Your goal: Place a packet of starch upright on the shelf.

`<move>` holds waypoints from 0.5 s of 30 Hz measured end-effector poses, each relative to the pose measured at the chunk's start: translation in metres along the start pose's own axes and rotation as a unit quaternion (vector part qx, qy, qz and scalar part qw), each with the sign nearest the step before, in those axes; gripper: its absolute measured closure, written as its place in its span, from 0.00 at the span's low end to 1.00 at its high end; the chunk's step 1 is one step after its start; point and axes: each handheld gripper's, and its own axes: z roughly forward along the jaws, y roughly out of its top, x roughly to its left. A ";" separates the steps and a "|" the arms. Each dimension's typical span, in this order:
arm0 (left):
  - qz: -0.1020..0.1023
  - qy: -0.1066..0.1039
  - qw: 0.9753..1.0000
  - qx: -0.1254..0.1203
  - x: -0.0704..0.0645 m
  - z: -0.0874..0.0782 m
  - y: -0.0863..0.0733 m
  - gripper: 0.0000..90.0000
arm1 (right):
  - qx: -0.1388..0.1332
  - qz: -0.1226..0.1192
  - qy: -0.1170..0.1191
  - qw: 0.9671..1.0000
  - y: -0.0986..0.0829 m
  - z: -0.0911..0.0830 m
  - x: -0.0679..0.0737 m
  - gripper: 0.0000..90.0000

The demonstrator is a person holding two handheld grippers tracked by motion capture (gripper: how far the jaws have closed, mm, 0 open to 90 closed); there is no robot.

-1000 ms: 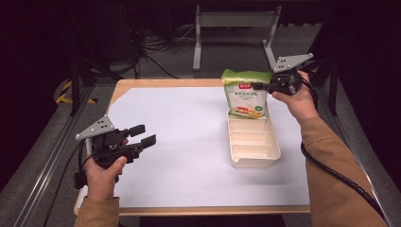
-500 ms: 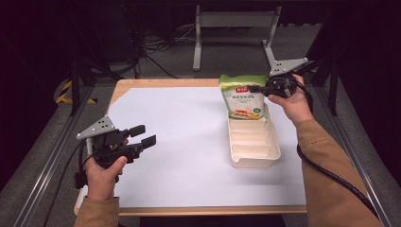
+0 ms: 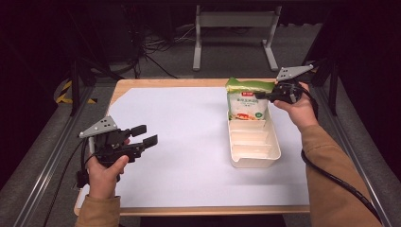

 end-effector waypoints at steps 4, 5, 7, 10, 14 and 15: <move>0.001 0.001 1.000 0.005 0.000 0.001 0.000 0.41 | -0.002 0.017 0.003 1.000 -0.007 -0.003 0.000 0.90; 0.002 0.002 1.000 0.004 0.001 0.002 0.000 0.41 | -0.002 0.017 0.002 1.000 -0.008 -0.003 0.000 0.90; 0.002 0.006 1.000 0.005 0.001 0.002 0.000 0.40 | 0.001 0.022 0.001 1.000 -0.010 -0.004 0.000 0.90; 0.001 0.006 1.000 0.007 0.002 0.003 -0.001 0.40 | 0.002 0.036 0.000 0.999 -0.012 -0.005 -0.001 0.88; -0.003 0.007 1.000 0.006 0.004 0.003 -0.001 0.37 | 0.005 0.052 -0.003 0.999 -0.011 -0.005 0.000 0.84; -0.005 0.006 1.000 0.006 0.004 0.002 -0.002 0.37 | 0.004 0.056 -0.003 0.998 -0.011 -0.005 0.000 0.81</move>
